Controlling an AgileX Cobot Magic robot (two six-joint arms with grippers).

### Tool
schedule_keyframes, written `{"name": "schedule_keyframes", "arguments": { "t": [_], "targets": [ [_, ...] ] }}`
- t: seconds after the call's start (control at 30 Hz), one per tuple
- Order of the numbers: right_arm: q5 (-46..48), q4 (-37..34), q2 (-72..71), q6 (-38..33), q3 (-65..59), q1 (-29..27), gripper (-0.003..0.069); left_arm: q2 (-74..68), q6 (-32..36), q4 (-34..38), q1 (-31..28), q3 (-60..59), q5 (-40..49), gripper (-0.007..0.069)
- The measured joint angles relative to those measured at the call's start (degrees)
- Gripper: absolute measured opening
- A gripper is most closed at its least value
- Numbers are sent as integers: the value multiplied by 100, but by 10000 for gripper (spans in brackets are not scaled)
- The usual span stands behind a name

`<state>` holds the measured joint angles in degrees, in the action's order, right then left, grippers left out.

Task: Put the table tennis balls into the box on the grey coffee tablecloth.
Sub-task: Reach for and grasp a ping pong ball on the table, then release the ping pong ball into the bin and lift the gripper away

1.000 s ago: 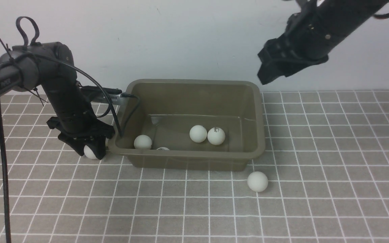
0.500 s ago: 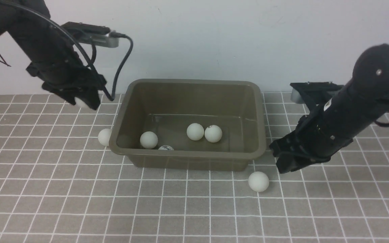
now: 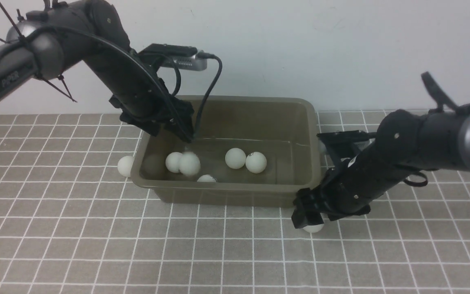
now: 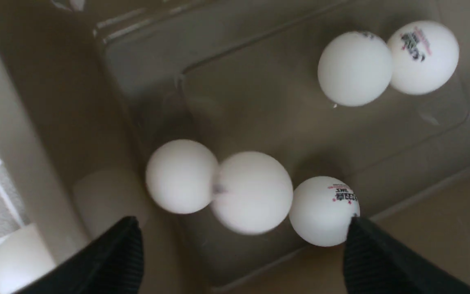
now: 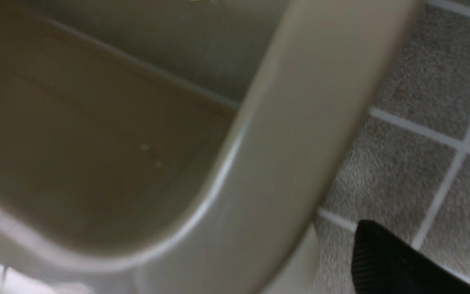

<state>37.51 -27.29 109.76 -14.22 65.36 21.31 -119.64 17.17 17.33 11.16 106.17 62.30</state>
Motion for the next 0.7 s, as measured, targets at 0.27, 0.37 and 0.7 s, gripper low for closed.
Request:
{"name": "schedule_keyframes", "arguments": {
  "t": [0.27, 0.37, 0.7],
  "targets": [
    [721, 269, -362, 185, -5, -144, 363, 357, -412, -502, -649, 715, 701, 62],
    [925, 311, -1135, 241, 23, -265, 363, 419, -423, -549, -1093, 728, 804, 6],
    [793, 198, -1224, 176, 1922, -119, 365, -474, -99, -105, -1677, 710, 815, 58]
  ]
}}
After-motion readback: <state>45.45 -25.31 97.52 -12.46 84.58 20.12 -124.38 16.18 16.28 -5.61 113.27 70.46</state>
